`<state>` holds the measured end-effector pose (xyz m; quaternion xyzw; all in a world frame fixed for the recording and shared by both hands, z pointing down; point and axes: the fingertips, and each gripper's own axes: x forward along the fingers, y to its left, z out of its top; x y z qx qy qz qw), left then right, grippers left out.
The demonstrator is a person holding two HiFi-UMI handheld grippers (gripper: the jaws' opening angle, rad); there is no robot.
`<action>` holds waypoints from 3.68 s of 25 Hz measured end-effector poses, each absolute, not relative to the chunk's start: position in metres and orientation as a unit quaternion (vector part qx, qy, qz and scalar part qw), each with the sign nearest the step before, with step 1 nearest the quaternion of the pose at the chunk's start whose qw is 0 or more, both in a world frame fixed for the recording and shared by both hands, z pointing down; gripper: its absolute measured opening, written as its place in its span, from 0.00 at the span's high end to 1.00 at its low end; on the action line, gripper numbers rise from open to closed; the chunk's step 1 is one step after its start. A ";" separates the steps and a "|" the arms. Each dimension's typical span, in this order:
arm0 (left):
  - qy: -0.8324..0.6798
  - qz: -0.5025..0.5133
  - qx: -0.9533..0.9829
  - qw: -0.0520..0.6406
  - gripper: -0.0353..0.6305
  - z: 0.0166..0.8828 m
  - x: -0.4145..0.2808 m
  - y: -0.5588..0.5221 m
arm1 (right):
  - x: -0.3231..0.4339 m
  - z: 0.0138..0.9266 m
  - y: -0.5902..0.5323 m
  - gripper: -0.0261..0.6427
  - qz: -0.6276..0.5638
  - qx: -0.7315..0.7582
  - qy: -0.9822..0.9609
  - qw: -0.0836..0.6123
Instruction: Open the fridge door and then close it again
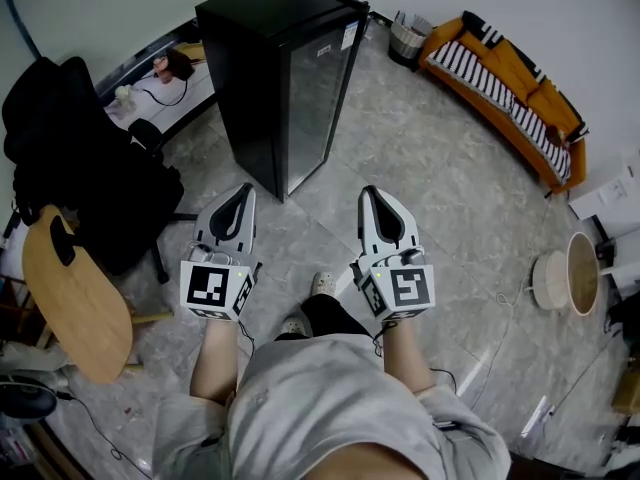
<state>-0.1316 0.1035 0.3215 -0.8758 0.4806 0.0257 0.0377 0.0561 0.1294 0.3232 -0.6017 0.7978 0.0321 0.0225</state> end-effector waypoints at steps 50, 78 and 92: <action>0.518 -0.030 -0.855 -0.020 0.92 0.383 -0.081 -0.157 | 0.097 0.389 -0.157 0.92 -0.043 -0.539 0.840 -0.041; 0.441 -0.160 -0.872 -0.141 0.80 0.533 -0.080 -0.215 | 0.081 0.448 -0.180 0.92 -0.078 -0.560 0.820 -0.084; 0.404 -0.220 -0.871 -0.171 0.74 0.586 -0.057 -0.260 | 0.089 0.446 -0.186 0.92 -0.076 -0.578 0.807 -0.095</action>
